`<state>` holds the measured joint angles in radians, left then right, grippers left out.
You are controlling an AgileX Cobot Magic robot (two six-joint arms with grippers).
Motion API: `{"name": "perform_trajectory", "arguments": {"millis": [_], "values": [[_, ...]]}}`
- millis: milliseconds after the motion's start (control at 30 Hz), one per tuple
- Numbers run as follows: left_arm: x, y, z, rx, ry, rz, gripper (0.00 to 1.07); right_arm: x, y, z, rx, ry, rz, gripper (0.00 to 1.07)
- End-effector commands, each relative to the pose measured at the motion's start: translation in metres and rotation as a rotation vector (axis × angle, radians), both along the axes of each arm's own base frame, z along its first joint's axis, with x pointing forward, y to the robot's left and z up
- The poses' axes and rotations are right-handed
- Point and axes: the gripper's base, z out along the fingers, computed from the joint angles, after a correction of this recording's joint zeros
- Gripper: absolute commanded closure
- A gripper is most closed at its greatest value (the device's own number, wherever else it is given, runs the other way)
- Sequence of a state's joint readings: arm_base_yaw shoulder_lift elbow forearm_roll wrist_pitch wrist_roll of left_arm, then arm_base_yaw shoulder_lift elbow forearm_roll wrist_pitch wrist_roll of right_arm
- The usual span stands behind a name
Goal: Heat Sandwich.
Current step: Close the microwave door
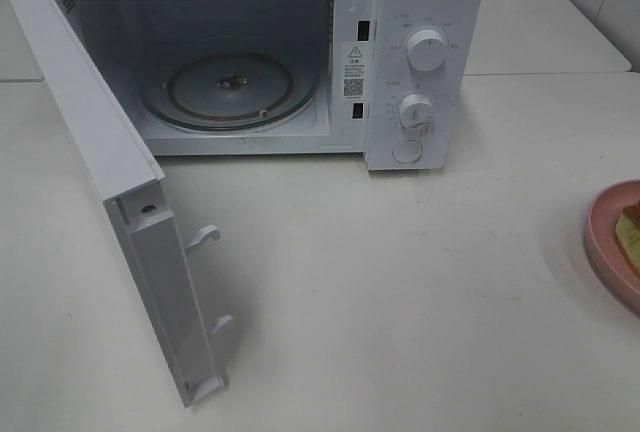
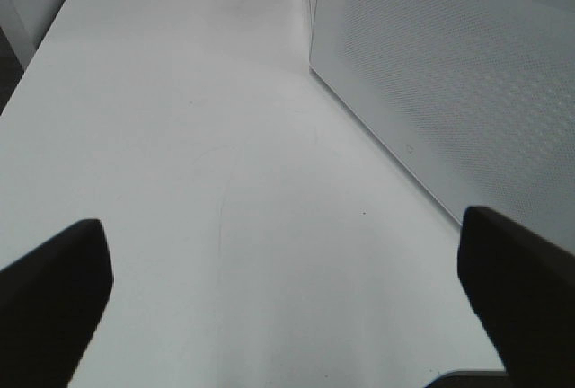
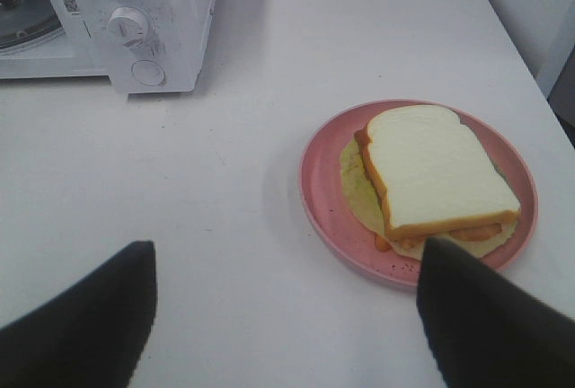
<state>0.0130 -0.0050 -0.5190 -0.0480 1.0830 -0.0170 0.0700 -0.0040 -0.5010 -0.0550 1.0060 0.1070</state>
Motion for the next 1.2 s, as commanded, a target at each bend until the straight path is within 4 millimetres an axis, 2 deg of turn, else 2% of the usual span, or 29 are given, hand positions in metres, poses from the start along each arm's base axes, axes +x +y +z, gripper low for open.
{"name": "perform_trajectory", "arguments": {"millis": [33,500,667,767,800,933,967,1000,1067,1100,1133,1200], "values": [[0.000,0.000,0.000,-0.006,-0.017,0.002,0.07,-0.004,0.000,0.000,-0.009,-0.034,0.000,0.31],[0.000,0.000,0.001,-0.008,-0.021,0.006,0.07,-0.004,0.000,0.000,-0.009,-0.034,0.000,0.31],[-0.001,0.000,0.013,-0.012,-0.093,0.006,0.13,-0.004,0.000,0.000,-0.009,-0.034,0.000,0.31],[0.008,0.000,0.020,-0.009,-0.067,0.007,0.21,-0.004,0.000,0.000,-0.009,-0.034,0.000,0.31],[0.008,0.000,0.020,-0.009,-0.067,0.007,0.21,-0.004,0.000,0.000,-0.009,-0.034,0.000,0.31],[0.034,0.001,0.020,-0.010,0.046,0.009,0.40,-0.004,0.000,0.000,-0.009,-0.034,0.000,0.31],[0.034,0.001,0.020,-0.010,0.046,0.009,0.40,-0.004,0.000,0.000,-0.009,-0.034,0.000,0.31],[0.044,0.001,0.020,-0.011,0.079,0.010,0.51,-0.004,0.000,0.000,-0.009,-0.034,0.000,0.31],[0.054,0.001,0.019,-0.012,0.112,0.012,0.64,-0.004,0.000,0.000,-0.009,-0.034,0.000,0.31],[0.067,0.001,0.019,-0.013,0.136,0.013,0.76,-0.004,0.000,0.000,-0.009,-0.034,0.000,0.31],[0.067,0.001,0.019,-0.013,0.136,0.013,0.76,-0.004,0.000,0.000,-0.009,-0.034,0.000,0.31],[0.079,0.002,0.017,-0.014,0.159,0.015,0.87,-0.004,0.000,0.000,-0.009,-0.034,0.000,0.31]]}}
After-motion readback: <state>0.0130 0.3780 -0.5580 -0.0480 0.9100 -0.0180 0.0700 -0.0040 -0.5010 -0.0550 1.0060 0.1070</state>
